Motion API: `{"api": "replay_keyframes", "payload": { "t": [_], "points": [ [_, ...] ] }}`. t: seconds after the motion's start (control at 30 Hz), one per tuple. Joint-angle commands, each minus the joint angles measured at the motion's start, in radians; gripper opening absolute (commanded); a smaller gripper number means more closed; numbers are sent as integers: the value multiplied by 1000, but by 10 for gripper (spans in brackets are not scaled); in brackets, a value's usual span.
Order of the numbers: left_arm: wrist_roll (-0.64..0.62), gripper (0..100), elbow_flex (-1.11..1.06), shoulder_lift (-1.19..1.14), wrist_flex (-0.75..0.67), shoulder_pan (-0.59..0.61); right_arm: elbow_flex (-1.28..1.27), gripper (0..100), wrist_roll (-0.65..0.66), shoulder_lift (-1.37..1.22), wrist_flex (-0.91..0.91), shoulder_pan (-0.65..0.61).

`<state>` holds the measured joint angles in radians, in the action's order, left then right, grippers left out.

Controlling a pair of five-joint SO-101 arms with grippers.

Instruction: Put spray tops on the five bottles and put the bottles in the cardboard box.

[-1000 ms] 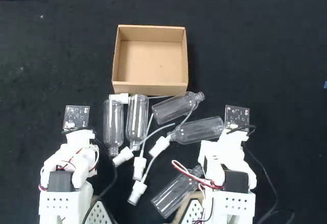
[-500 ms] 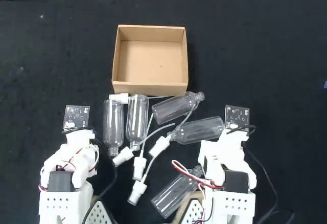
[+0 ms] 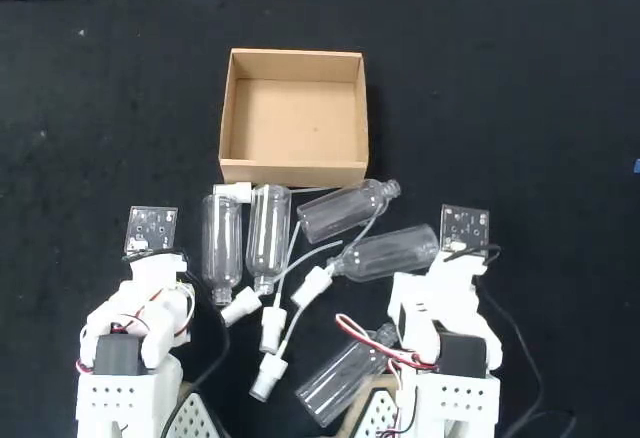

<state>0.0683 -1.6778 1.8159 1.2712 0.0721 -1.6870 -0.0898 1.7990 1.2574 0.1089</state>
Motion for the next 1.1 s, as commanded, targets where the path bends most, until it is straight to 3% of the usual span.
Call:
{"api": "replay_keyframes", "payload": {
  "t": [0.0,0.17,0.23,0.33,0.4,0.5,0.63,0.83,1.07],
  "points": [
    [8,30,-21,6,0,-10,4,12,11,97,-104,-8],
    [12,30,5,8,-72,70,5,12,75,96,-249,-6],
    [28,30,42,8,-158,160,7,12,221,96,-288,-6],
    [170,30,76,8,-288,288,39,12,496,96,-324,-6],
    [258,30,82,8,-362,321,82,12,612,96,-321,-9],
    [290,57,113,6,-402,303,147,12,620,96,-328,-9],
    [288,210,216,0,-399,211,229,12,606,93,-321,-14],
    [252,158,392,-48,-374,113,278,12,456,91,-279,-17],
    [147,224,599,-499,-293,-81,153,12,371,97,-319,-12]
  ]
}}
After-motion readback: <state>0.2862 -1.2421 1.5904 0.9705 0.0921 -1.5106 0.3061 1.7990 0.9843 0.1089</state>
